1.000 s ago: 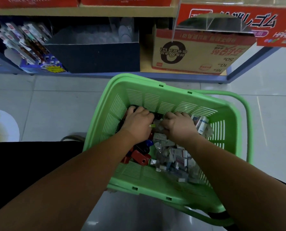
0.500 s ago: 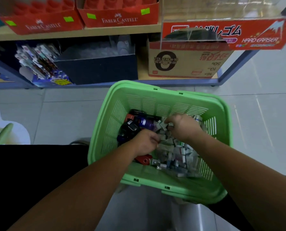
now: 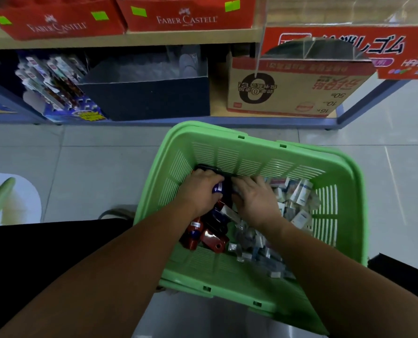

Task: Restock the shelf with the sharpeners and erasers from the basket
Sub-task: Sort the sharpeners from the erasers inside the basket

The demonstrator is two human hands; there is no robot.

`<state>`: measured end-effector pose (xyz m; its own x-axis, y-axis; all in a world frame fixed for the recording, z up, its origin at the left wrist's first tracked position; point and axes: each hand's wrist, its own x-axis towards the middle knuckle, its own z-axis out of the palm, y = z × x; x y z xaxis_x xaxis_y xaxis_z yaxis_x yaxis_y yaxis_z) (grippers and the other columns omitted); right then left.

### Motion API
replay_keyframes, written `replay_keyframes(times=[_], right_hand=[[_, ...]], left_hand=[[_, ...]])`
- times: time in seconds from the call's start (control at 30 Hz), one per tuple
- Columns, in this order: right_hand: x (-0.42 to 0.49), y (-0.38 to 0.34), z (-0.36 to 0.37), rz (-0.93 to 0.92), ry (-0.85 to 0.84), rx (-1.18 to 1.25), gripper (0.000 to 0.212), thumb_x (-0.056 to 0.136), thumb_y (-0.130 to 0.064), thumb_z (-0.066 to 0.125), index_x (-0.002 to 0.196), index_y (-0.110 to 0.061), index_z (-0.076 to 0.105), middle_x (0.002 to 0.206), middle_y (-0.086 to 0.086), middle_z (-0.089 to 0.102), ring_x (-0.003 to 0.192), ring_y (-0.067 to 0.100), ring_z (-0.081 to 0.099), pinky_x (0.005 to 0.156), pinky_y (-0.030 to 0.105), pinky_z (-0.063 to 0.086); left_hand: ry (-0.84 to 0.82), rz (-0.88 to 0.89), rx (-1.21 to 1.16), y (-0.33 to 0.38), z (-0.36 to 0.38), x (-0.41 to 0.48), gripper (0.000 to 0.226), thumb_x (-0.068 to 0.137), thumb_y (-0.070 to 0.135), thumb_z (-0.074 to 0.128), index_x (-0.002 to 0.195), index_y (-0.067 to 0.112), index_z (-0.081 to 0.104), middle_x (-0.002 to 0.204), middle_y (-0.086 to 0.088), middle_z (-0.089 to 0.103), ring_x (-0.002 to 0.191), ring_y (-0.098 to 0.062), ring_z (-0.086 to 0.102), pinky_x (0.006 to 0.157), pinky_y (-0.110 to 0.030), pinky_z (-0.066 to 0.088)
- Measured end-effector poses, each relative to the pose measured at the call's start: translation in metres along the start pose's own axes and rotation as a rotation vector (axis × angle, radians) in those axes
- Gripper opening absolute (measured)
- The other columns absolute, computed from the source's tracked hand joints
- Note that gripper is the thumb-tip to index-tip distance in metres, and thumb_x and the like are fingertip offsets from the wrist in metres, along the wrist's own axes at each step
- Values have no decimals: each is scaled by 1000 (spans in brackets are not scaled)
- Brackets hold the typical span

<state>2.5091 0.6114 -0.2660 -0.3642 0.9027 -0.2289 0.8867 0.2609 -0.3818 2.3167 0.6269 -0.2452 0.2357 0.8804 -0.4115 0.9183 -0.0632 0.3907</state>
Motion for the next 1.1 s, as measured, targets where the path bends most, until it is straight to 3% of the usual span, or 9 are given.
replay_keyframes(times=[0.1, 0.17, 0.37, 0.47, 0.57, 0.7, 0.83, 0.97, 1.1], right_hand=[[0, 6, 6, 1, 30, -59, 46, 89, -28, 70, 130, -7, 69, 119, 9, 74, 97, 35, 61, 77, 43, 54], [7, 6, 6, 29, 6, -55, 52, 87, -22, 77, 134, -5, 66, 123, 12, 72, 101, 38, 62, 81, 44, 54], [24, 0, 1, 101, -66, -21, 52, 104, -35, 55, 152, -18, 49, 141, 5, 60, 128, 28, 51, 101, 39, 42], [27, -4, -1, 133, -77, 9, 52, 103, -43, 57, 150, -21, 52, 141, 3, 62, 129, 27, 53, 104, 38, 43], [31, -6, -2, 152, -100, 22, 52, 101, -50, 58, 146, -23, 56, 138, 3, 64, 127, 27, 55, 102, 38, 46], [35, -10, -2, 139, -199, -49, 59, 101, -58, 54, 149, -24, 50, 141, 7, 57, 132, 30, 49, 108, 41, 41], [33, -16, 2, 116, -254, -172, 54, 106, -53, 45, 151, -23, 45, 147, 9, 44, 136, 32, 38, 110, 46, 31], [34, -17, 8, 100, -243, -188, 49, 106, -52, 47, 144, -21, 47, 140, 4, 61, 128, 29, 48, 105, 44, 30], [43, -21, 4, 144, -253, -108, 62, 96, -64, 59, 142, -24, 48, 133, 5, 65, 124, 26, 59, 103, 42, 30]], left_hand=[[-54, -10, 177, 3, 3, 4, 55, 94, 49, 67, 145, 32, 55, 135, -1, 56, 125, -24, 47, 102, -39, 34], [-40, -30, 251, 4, 4, 0, 48, 91, 44, 69, 135, 28, 60, 127, 0, 56, 121, -23, 47, 99, -40, 33], [44, -59, 147, 2, -3, -28, 2, 95, 22, 62, 96, 21, 60, 101, 4, 62, 102, -19, 55, 93, -36, 40], [74, -152, -8, 0, -4, -36, 21, 92, 15, 70, 112, 19, 66, 113, 2, 65, 107, -20, 59, 90, -35, 48], [111, -243, -204, 3, -9, -44, 50, 86, 7, 75, 133, 19, 63, 130, 0, 62, 114, -21, 61, 98, -36, 53], [126, -238, -179, 4, -12, -54, 55, 86, -1, 74, 138, 12, 61, 144, 1, 52, 123, -21, 58, 108, -28, 44], [128, -172, 12, 5, -14, -65, 34, 96, 25, 71, 127, 10, 66, 134, -2, 59, 120, -21, 54, 100, -34, 49], [178, -99, 182, 6, -18, -67, 27, 101, 38, 61, 113, 14, 65, 112, -3, 66, 105, -22, 56, 87, -34, 46], [166, -169, -145, 3, -14, -66, 45, 91, 39, 75, 129, 18, 64, 122, -1, 64, 111, -19, 58, 95, -32, 48]])
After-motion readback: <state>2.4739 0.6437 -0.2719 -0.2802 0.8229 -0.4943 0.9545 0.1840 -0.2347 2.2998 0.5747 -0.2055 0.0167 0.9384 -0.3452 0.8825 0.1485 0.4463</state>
